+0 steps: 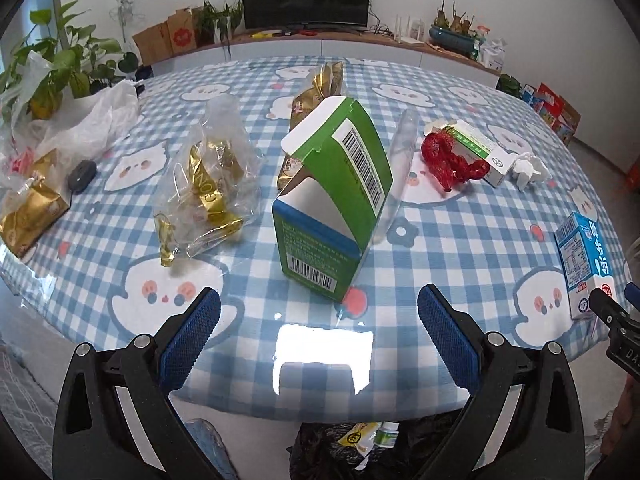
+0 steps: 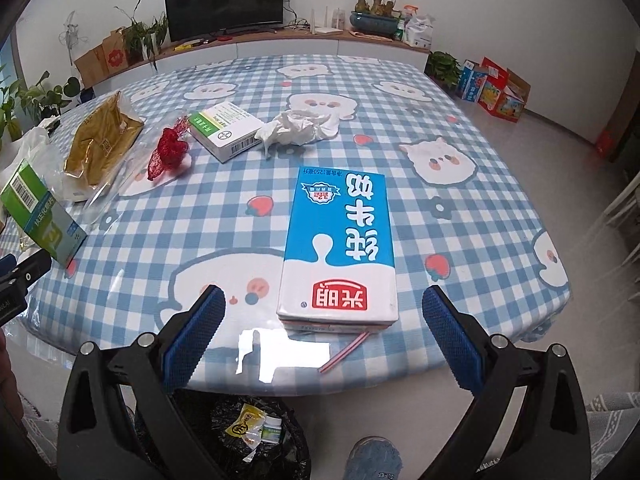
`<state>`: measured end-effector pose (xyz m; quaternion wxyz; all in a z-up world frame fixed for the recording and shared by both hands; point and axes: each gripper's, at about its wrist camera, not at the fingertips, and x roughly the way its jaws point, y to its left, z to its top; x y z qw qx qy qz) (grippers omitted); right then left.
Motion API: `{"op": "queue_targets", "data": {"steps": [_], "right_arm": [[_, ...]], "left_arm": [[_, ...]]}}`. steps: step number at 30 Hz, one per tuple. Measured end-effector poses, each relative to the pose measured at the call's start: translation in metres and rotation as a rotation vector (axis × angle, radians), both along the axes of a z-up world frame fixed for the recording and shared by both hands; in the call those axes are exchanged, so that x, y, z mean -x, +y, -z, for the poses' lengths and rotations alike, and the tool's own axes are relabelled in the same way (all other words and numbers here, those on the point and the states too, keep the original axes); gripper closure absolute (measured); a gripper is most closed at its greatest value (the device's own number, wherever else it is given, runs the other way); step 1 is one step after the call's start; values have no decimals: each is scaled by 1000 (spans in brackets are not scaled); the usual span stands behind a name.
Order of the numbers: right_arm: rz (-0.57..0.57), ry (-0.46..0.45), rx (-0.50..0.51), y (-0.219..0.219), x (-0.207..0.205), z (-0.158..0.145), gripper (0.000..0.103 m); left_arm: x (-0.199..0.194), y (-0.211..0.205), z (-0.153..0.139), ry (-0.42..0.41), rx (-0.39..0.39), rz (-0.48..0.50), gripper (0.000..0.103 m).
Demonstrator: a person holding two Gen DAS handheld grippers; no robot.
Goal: Collect trash
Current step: 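Grasp the green-and-white carton with the left tool while the right tool grasps the blue milk carton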
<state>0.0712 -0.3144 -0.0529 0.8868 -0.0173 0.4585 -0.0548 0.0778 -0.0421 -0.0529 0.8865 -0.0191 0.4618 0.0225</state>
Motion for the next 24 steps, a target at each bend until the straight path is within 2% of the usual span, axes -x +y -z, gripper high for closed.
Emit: {"op": "queue_targets", "data": {"steps": [12,14,16,22,24], "right_arm": [[33,34,-17,-1,-33,9,9],[43,42,-18,0,-36,10,11],[52,55,-36,-1,-39,11,15],[69,70,-46,-2,-40,11,32],[77,77,-49,-4,-40,12,40]], "left_arm": [[-39,4,3,9,-4,1,6],[-44,3,3,8,-9,6,8],[-47,4,4,12,-2,3,11],[-51,4,6,25,21,14,31],[-51,3,7,34,28,22,42]]}}
